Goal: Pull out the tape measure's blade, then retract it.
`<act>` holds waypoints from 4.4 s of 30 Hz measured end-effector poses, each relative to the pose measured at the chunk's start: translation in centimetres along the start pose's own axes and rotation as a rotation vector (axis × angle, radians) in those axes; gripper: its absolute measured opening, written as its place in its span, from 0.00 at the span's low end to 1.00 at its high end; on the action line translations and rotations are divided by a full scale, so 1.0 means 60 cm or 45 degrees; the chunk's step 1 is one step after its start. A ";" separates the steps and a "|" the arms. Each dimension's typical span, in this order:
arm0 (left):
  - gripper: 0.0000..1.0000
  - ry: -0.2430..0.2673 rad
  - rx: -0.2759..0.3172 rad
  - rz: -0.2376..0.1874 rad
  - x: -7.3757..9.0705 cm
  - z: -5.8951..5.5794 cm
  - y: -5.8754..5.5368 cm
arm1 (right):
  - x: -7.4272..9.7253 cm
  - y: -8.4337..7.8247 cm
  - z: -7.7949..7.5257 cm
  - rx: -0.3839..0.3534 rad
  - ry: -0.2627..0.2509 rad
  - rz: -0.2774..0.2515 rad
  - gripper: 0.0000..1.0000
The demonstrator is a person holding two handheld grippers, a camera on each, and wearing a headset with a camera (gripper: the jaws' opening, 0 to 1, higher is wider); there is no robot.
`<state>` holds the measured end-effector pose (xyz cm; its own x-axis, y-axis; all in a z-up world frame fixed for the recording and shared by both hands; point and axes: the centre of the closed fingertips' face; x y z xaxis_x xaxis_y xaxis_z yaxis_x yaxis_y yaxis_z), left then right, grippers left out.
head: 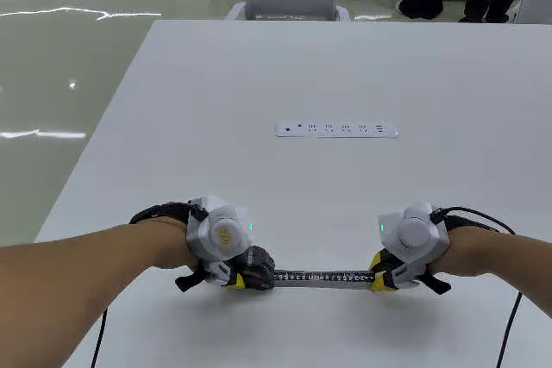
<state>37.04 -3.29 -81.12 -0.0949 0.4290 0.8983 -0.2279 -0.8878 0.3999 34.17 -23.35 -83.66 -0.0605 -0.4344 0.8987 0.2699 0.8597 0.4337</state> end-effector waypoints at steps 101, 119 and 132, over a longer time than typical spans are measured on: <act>0.31 0.002 0.008 0.008 -0.003 0.000 -0.003 | 0.045 -0.087 -0.014 -0.091 -0.063 0.040 0.14; 0.32 0.010 0.005 0.003 -0.003 0.000 -0.002 | 0.049 -0.093 -0.022 -0.189 -0.135 0.046 0.33; 0.32 0.023 0.011 0.002 -0.004 0.000 -0.003 | 0.074 -0.089 -0.046 -0.387 -0.265 -0.119 0.83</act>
<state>37.11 -3.24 -81.43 -0.1128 0.4304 0.8955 -0.2195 -0.8898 0.4000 35.10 -30.58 -82.17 -0.2836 -0.4162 0.8639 0.5248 0.6866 0.5031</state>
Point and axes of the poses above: the centre of the closed fingertips' face, and the gripper's own axes: x roughly backward along the fingers, z roughly to its left, y roughly out of its top, and after that the axes turned 8 degrees about -x, right-handed
